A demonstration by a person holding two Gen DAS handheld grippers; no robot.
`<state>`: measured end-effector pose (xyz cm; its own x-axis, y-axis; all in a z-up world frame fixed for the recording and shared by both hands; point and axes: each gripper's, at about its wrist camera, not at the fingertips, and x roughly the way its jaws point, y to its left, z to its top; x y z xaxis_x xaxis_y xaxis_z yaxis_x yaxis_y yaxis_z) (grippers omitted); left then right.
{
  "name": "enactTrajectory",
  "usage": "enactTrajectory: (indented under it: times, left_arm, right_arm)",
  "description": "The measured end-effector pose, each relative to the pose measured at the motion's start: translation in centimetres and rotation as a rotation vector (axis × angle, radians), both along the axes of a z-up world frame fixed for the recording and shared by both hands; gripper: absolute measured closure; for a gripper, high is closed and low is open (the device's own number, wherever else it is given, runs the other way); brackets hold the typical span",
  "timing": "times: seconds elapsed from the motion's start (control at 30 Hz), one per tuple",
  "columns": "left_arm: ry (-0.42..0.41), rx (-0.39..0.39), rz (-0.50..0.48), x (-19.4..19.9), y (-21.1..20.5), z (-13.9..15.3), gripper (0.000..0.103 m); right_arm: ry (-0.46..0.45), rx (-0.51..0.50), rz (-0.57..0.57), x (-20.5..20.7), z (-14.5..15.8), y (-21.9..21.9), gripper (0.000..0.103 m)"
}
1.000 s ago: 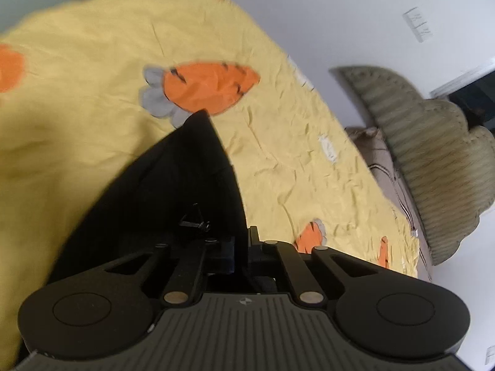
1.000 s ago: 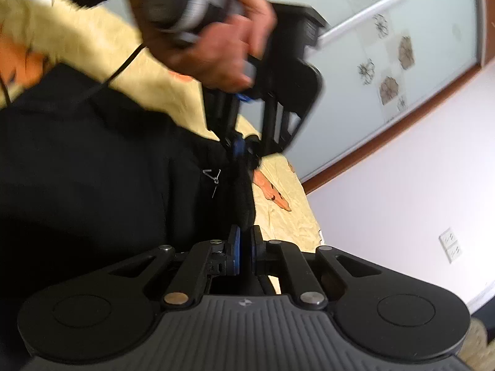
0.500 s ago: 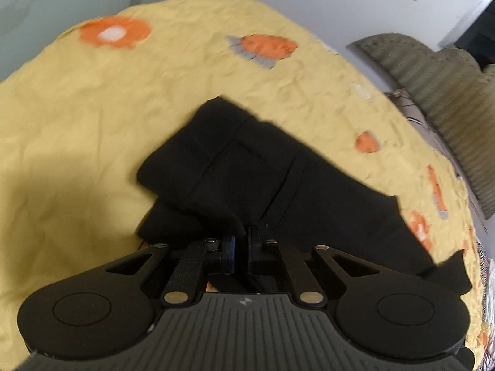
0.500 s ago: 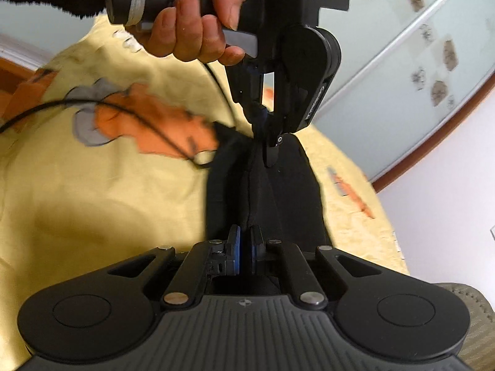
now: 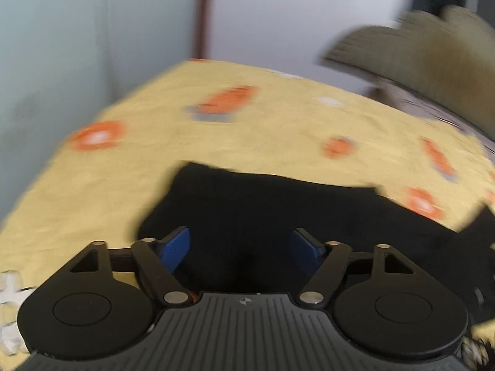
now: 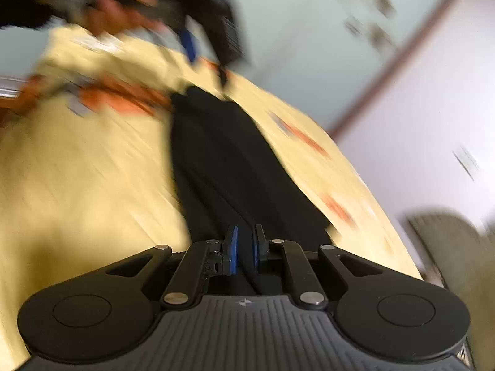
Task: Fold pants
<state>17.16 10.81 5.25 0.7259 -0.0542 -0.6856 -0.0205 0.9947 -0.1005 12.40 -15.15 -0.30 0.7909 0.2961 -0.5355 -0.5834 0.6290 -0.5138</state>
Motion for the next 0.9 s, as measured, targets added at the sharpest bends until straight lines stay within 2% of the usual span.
enactTrajectory:
  times: [0.1,0.17,0.23,0.3,0.4,0.47,0.57,0.63,0.67,0.7,0.73,0.8,0.83,0.87,0.9]
  left_arm:
    - [0.079,-0.131,-0.242,1.3,-4.0,-0.7,0.021]
    - [0.101,-0.124,-0.400,1.9,-6.9,-1.4,0.021]
    - [0.051,-0.024,-0.591,1.9,-9.9,-2.0,0.021]
    - [0.000,0.114,-0.757,1.7,-12.3,-2.8,0.021]
    - [-0.011,0.229,-0.911,1.8,-14.2,-4.1,0.021]
    - [0.046,0.220,-0.947,2.6,-14.7,-4.7,0.022]
    - [0.126,0.133,-0.963,4.0,-14.3,-5.5,0.022]
    - [0.160,0.104,-0.948,4.5,-14.3,-5.7,0.022]
    - [0.166,0.090,-0.944,4.5,-14.2,-5.7,0.024]
    - [0.169,0.067,-0.942,4.6,-14.0,-5.7,0.025]
    - [0.169,0.045,-0.940,4.6,-14.0,-5.7,0.029]
    - [0.179,-0.008,-0.950,4.6,-14.0,-5.6,0.044]
    - [0.189,-0.026,-0.952,4.8,-14.2,-5.6,0.061]
    - [0.198,-0.035,-0.952,4.7,-14.4,-5.6,0.071]
    - [0.202,-0.031,-0.950,4.4,-14.5,-5.6,0.075]
  right_arm:
    - [0.052,0.009,-0.106,2.3,0.1,-5.1,0.094]
    - [0.133,0.097,-0.118,3.8,0.7,-8.9,0.094]
    - [0.213,0.178,-0.096,5.7,1.5,-12.1,0.094]
    - [0.255,0.176,-0.060,7.7,2.0,-13.5,0.094]
    - [0.340,0.141,-0.014,10.9,2.2,-13.8,0.094]
    - [0.379,0.125,0.018,12.1,2.1,-13.7,0.093]
    - [0.464,0.124,0.093,14.5,1.3,-12.5,0.092]
    - [0.508,0.092,0.155,15.4,1.0,-11.2,0.090]
    - [0.522,0.077,0.175,15.9,0.8,-10.6,0.085]
    - [0.549,0.066,0.193,16.5,0.6,-10.2,0.077]
    - [0.585,0.057,0.212,17.1,0.4,-9.8,0.072]
    - [0.623,0.043,0.220,18.1,0.2,-9.2,0.041]
    - [0.674,0.049,0.223,18.6,0.1,-9.1,0.036]
    - [0.745,0.051,0.222,19.1,-0.1,-9.1,0.037]
    - [0.799,0.047,0.206,19.3,-0.3,-9.1,0.038]
